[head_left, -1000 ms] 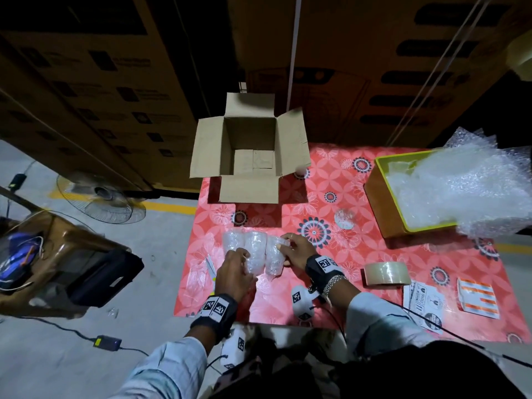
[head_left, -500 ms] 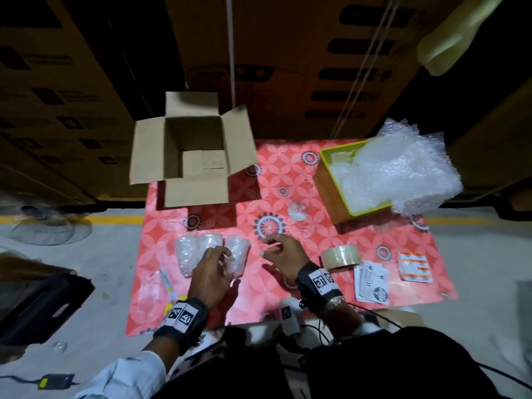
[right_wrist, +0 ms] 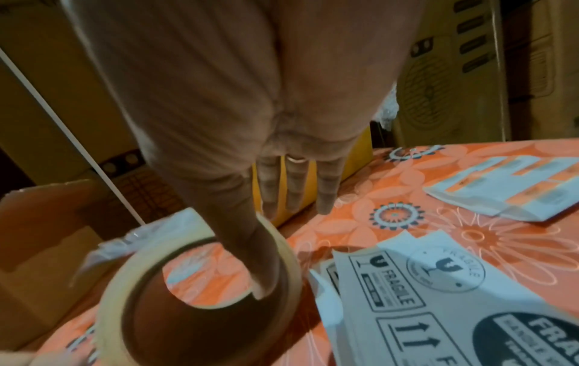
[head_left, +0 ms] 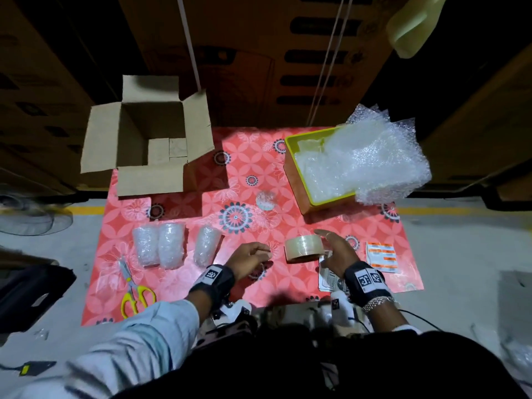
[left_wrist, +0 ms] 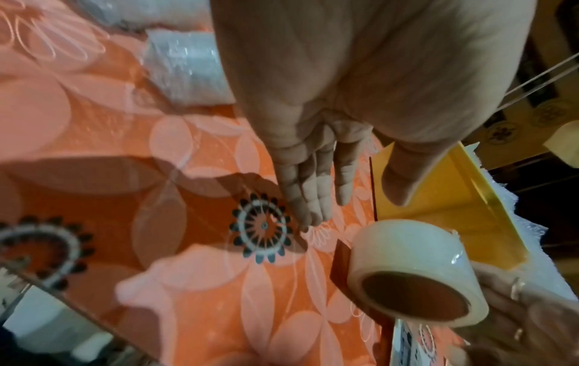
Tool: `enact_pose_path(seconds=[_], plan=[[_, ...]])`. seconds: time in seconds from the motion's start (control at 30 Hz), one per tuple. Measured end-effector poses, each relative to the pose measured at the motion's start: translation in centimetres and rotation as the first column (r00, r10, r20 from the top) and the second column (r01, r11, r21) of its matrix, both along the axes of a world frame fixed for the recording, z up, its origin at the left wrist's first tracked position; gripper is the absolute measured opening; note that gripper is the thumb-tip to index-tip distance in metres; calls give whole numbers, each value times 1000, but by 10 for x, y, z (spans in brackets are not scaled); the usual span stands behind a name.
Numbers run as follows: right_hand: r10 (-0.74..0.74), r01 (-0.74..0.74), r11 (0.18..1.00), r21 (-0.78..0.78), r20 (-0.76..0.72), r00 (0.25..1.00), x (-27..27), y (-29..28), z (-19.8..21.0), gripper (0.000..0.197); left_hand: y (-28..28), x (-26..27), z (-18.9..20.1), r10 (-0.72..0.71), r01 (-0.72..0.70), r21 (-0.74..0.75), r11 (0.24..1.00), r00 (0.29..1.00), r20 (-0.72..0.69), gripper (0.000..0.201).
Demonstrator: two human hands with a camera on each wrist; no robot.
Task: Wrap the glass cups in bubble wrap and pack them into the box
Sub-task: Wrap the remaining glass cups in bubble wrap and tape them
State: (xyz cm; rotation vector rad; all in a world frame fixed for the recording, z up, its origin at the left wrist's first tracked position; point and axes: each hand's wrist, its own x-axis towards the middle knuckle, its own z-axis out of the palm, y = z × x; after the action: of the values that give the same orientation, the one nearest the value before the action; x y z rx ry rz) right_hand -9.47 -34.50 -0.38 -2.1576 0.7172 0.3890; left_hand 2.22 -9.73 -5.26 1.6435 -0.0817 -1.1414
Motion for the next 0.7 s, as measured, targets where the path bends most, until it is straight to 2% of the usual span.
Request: enact_pose_path(seconds=[0.13, 0.2, 0.3, 0.37, 0.4, 0.47, 0.57, 0.63, 0.7], plan=[[-3, 4, 1000, -14, 40, 999, 3, -4, -12, 66, -23, -14, -2, 119, -135, -91, 987, 980, -157, 24], [13, -11, 999, -37, 58, 998, 4, -2, -11, 61, -30, -19, 3, 227, -258, -112, 960, 945, -234, 22], [95, -85, 989, -120, 81, 992, 4, 6, -12, 60, -36, -23, 7, 313, -343, -103, 934, 921, -232, 28], [154, -138, 975, -172, 85, 984, 5, 10, -12, 61, -37, -22, 8, 338, -357, -87, 930, 924, -180, 35], [170, -152, 970, -188, 81, 982, 5, 12, -11, 60, -37, -20, 10, 340, -351, -64, 934, 931, -134, 32], [198, -177, 956, -233, 69, 978, 7, 15, -8, 61, -36, -17, 14, 301, -301, -10, 954, 954, 2, 20], [226, -201, 935, -293, 54, 973, 8, 21, -4, 60, -37, -14, 21, 204, -231, 94, 968, 951, 231, 17], [227, -200, 928, -315, 51, 973, 8, 26, -1, 58, -35, -12, 26, 215, -247, 87, 965, 938, 273, 13], [221, -189, 931, -311, 70, 973, 7, 33, 1, 52, -32, -9, 29, 246, -264, 47, 963, 940, 237, 10]])
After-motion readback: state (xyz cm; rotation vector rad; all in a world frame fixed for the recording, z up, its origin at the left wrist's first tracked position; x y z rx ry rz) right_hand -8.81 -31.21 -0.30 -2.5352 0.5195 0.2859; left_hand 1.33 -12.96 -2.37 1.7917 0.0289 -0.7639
